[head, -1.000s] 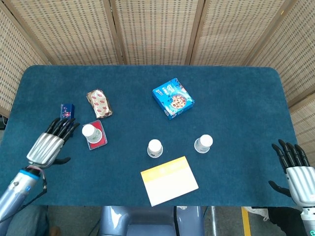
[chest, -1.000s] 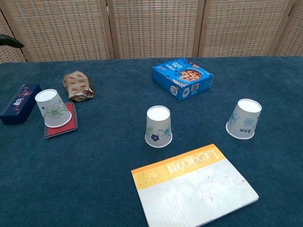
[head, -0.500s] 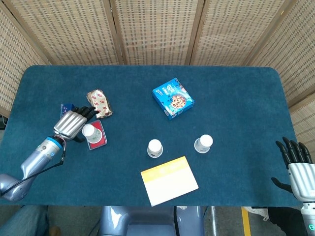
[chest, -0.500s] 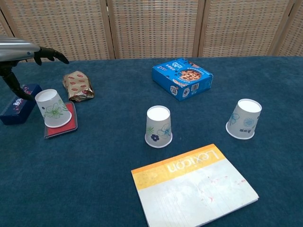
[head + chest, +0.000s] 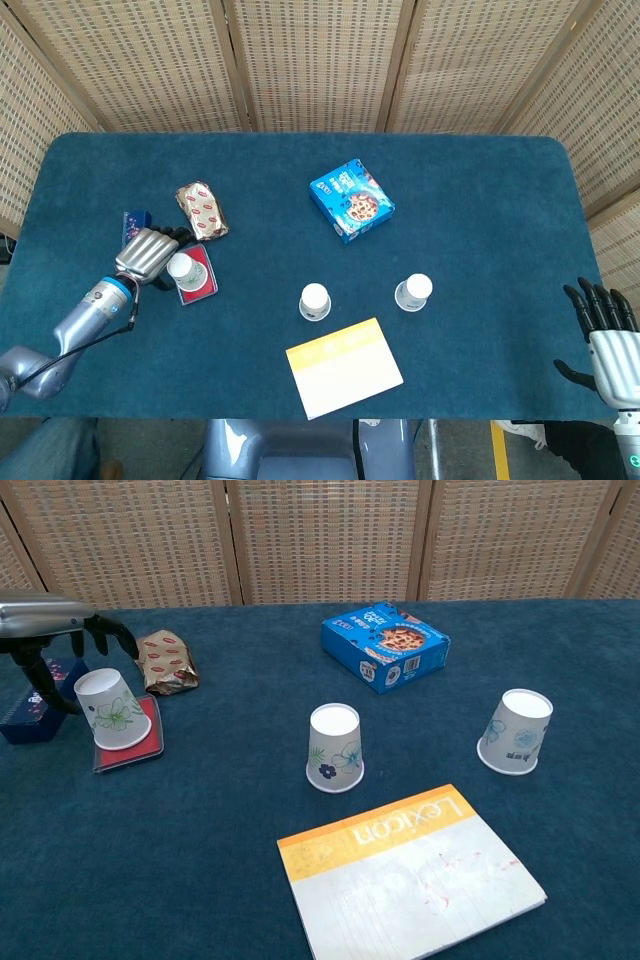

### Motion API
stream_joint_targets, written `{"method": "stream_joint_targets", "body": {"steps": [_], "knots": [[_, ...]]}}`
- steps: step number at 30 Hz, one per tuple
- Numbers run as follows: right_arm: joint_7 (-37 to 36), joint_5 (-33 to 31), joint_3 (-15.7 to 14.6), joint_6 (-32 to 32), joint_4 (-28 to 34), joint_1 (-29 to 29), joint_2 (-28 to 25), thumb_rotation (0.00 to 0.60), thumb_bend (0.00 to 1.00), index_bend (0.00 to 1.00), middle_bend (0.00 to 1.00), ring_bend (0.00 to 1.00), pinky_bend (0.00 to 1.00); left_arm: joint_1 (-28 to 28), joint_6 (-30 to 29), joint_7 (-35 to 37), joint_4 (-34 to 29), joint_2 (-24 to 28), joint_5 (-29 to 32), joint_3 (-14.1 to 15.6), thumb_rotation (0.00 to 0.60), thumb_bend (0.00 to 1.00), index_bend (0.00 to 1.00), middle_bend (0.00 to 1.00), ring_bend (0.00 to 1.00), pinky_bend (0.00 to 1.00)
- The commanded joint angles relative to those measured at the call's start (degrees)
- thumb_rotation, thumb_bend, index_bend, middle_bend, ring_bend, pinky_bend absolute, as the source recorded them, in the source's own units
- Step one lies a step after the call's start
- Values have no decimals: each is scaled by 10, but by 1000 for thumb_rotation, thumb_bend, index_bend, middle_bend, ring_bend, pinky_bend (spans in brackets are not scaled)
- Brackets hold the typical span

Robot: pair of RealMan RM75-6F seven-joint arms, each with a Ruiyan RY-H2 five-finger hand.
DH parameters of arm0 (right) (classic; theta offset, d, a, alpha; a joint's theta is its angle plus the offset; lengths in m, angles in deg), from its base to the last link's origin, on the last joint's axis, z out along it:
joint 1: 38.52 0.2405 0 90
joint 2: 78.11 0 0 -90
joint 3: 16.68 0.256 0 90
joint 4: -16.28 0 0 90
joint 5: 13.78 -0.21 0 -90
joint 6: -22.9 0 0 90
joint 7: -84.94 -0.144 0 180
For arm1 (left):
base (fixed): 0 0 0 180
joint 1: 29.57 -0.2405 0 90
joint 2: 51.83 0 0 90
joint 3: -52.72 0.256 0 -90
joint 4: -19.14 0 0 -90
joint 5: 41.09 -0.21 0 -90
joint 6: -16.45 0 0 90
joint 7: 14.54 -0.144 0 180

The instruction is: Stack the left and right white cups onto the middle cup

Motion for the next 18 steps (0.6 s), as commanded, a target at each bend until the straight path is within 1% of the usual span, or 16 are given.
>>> {"method": "stream_joint_targets", "body": {"steps": [1,3,6,9,13,14,15,18], "knots": [[-1,-1,1,0,0,0,0,600,0,0,0,0,0,3,-3,14,11,-10,-1,3,600,129,357,330,358,393],[-2,-3,1,2,-1,1,0,600,0,0,0,0,0,7,2,22,14,-11,1,4,600,130,453,413,426,437],[-3,-4,1,3,-1,2,0,600,0,0,0,0,0,12,9,26,9,-5,6,5,600,130,513,461,468,458],[-4,-5,2,3,-1,2,0,600,0,0,0,0,0,14,6,27,2,0,7,3,600,130,535,479,484,462],[-8,-7,2,5,-2,2,-1,600,0,0,0,0,0,16,-18,35,-26,20,4,-9,600,130,527,479,483,462],[-12,-10,4,5,-1,3,-2,600,0,0,0,0,0,20,-39,47,-64,35,-4,-24,600,130,527,479,484,462],[-13,-10,4,6,-1,3,-3,600,0,0,0,0,0,21,-40,49,-78,44,-6,-26,600,130,527,479,484,462],[-18,-15,7,8,-2,4,-5,600,0,0,0,0,0,37,-48,48,-150,76,-12,-47,600,130,527,479,484,462]]}}
